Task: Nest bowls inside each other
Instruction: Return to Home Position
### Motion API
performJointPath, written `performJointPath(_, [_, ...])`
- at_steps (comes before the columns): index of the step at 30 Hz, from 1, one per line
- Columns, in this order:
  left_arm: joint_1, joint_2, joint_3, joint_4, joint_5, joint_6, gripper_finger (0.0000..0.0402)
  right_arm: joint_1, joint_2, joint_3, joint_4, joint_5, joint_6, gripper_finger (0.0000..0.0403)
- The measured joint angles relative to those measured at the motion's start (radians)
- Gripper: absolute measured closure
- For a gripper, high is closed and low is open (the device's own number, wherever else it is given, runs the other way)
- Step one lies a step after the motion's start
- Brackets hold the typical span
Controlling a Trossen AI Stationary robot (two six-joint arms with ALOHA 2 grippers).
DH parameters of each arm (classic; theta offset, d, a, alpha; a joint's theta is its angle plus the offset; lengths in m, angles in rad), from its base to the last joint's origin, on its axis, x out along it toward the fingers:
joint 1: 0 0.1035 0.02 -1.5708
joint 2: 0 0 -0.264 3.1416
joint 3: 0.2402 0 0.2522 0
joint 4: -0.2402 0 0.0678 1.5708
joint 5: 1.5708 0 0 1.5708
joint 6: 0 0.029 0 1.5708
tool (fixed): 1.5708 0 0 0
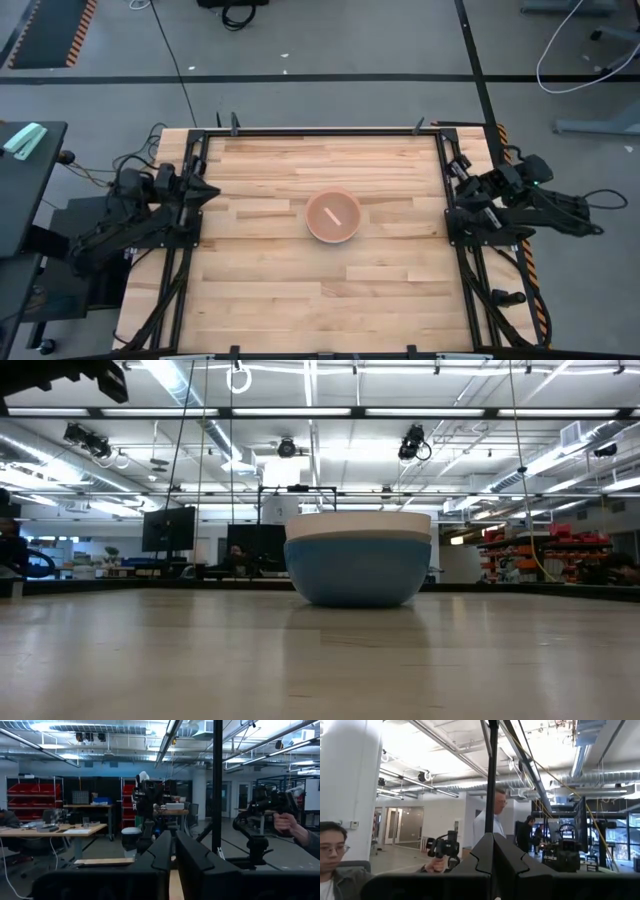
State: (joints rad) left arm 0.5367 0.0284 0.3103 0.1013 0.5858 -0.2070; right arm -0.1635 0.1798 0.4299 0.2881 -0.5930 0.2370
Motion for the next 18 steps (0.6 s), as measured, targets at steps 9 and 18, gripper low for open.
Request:
performJointPath(9, [0.000,-0.024,0.000,-0.022,0.000,0.004,0.0373,0.000,-0.179,0.029,-0.176,0.007,-0.007,0.0387])
performJointPath(18, [0.000,-0.024,-0.003,-0.061,0.002,-0.012,0.0372,0.000,-0.169,-0.002,-0.191,0.016,0.008,0.0387])
